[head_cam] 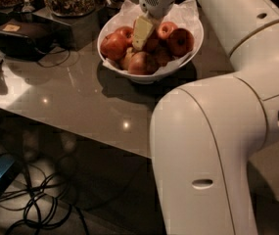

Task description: Pick apple from white bowl

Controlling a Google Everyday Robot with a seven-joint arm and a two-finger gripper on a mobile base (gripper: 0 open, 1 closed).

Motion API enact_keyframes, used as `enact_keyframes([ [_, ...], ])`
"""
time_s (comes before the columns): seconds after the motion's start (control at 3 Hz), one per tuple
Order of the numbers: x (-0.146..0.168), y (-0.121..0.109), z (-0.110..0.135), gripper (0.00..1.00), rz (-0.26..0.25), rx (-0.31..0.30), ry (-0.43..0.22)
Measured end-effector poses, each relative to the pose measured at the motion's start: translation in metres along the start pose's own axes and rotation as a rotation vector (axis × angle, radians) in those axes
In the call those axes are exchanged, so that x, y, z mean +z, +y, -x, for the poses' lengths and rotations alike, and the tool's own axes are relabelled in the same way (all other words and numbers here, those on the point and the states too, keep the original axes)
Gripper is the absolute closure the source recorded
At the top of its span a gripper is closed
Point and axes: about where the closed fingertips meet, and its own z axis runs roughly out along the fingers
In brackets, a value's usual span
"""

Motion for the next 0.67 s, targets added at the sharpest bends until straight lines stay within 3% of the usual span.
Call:
enact_keyframes([
  [0.33,0.000,0.000,0.000,0.92,0.000,0.000,0.000],
  [0.67,-0.014,0.000,0.007,1.00,-0.042,0.004,-0.017],
])
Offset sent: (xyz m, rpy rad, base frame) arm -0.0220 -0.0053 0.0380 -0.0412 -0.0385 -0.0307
